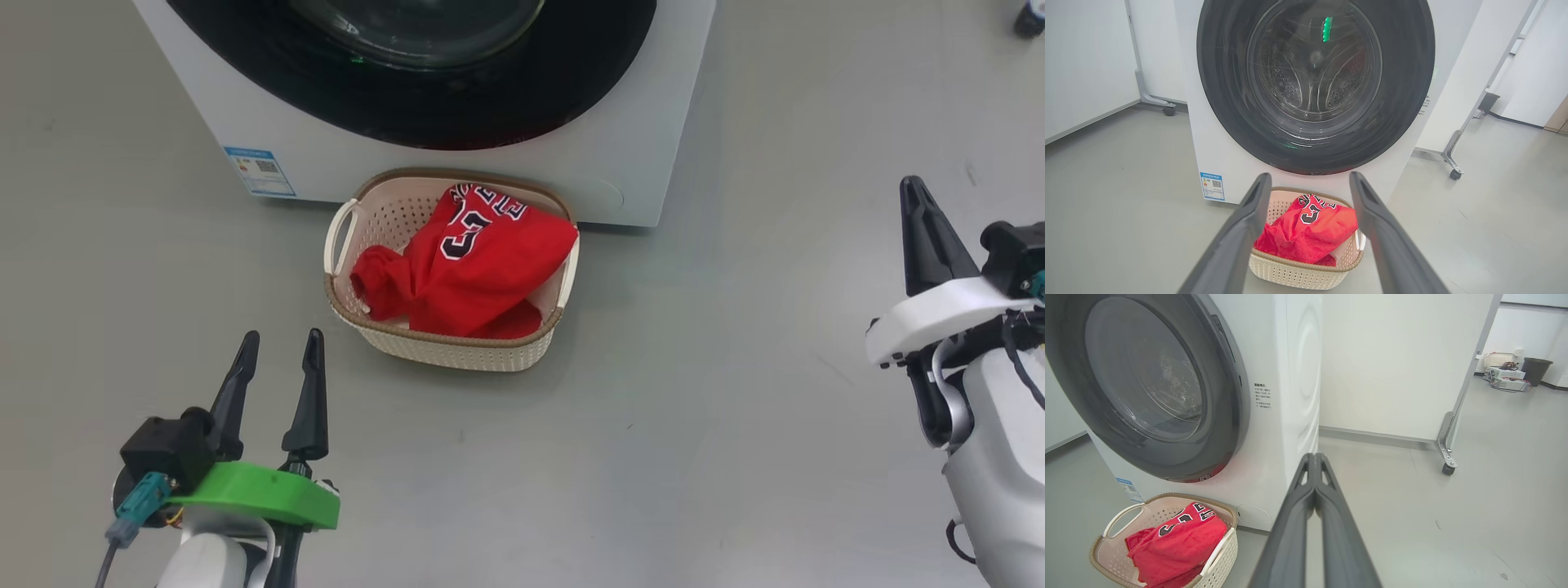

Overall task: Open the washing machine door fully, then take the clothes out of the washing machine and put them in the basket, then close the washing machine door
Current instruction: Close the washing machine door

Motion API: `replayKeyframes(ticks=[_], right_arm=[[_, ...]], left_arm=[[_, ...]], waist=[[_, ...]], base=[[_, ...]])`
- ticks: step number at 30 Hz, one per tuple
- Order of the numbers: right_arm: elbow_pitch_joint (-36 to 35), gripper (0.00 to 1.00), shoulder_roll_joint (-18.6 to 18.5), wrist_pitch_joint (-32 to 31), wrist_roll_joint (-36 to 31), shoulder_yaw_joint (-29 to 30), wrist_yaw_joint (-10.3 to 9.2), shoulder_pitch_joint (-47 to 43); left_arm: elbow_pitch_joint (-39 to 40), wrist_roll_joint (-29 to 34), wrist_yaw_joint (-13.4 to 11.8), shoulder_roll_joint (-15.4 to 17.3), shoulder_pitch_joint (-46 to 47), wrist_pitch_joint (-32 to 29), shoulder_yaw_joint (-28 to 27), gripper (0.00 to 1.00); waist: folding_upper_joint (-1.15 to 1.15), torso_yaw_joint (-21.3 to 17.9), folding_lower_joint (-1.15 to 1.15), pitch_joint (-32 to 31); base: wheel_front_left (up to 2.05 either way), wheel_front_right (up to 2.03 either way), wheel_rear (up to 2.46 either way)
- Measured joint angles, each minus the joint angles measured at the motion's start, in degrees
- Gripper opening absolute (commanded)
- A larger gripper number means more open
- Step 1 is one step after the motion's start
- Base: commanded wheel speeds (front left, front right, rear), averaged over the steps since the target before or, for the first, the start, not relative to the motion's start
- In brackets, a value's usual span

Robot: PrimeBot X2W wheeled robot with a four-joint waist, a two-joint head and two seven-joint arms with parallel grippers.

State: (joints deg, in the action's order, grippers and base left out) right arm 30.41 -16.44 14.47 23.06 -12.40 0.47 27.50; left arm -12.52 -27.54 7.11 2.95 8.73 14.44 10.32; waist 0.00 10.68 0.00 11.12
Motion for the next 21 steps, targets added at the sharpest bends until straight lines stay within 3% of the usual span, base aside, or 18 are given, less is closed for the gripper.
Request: replayKeyframes(ticks=[9,21], right_arm=[[-6.1,0.0,1.47,0.0,1.04,3.3,-1.43,-9.78],[-13.57,0.0,4.21,0.0,0.45,6.24,-3.19,-22.22]], left_arm=[[0.38,0.6,0.0,0.09,-2.98,0.0,-1.22,1.0],[0.86,1.74,0.0,0.11,-5.59,0.0,-1.99,1.0]], waist=[[0.0,-3.56,0.0,-3.93],[0.0,-5.49,0.0,-7.53]], base=[[0.0,0.0,0.0],[0.0,0.0,0.0]])
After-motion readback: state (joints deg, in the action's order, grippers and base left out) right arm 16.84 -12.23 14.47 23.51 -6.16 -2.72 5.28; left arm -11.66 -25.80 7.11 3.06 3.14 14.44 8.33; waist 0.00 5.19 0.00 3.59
